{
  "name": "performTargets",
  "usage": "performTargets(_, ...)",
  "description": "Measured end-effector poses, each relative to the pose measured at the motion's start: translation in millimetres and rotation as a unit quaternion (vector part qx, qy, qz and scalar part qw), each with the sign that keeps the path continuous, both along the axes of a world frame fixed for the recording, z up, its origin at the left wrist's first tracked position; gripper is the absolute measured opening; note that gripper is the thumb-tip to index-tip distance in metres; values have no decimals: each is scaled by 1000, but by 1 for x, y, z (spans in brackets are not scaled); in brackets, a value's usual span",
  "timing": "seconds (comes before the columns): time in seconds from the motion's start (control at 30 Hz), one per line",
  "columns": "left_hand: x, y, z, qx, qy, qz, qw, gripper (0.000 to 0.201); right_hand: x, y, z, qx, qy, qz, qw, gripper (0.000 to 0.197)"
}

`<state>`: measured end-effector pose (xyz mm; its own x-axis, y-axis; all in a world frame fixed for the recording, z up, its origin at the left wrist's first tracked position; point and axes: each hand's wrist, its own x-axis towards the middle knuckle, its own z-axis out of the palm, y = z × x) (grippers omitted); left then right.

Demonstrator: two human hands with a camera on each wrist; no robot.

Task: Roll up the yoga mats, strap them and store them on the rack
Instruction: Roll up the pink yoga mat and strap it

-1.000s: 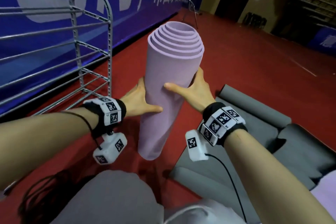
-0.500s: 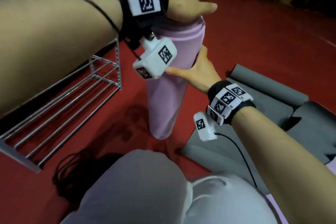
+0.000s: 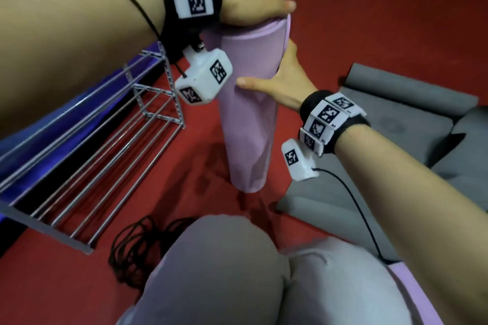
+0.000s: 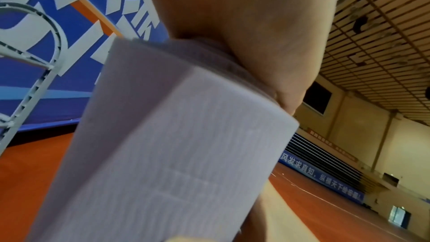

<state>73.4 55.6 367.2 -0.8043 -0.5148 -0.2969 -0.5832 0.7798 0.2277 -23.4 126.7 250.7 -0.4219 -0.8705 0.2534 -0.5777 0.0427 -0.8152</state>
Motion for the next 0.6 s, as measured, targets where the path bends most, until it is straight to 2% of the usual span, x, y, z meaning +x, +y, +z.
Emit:
performTargets(0.03, 14, -5, 5, -90, 74, 69, 991, 68, 1, -3, 1, -12, 3, -1, 1000, 130)
performTargets(0.07, 14, -13, 3, -164, 98, 70, 979, 70, 3, -7, 2, -22, 2, 4, 1000, 130)
performTargets(0.13, 17, -30, 5, -144, 106, 31, 983, 69, 8, -13, 5, -18, -4, 5, 1000, 134)
performTargets(0.17, 9, -31, 5, -161, 111, 24, 980, 69, 13, -15, 8, -13, -3, 8, 1000, 138)
performTargets(0.3, 16, -46, -5, -143, 123, 77, 979, 74, 24, -19, 10, -11, -21, 4, 1000, 145)
performTargets(0.5, 21, -30, -5, -121, 119, 85, 982, 78, 21, -16, -3, -36, -27, -20, 999, 135)
performTargets(0.6, 28, -23, -5, -133, 118, 70, 982, 82, 24, -11, -3, -26, -21, -22, 999, 148)
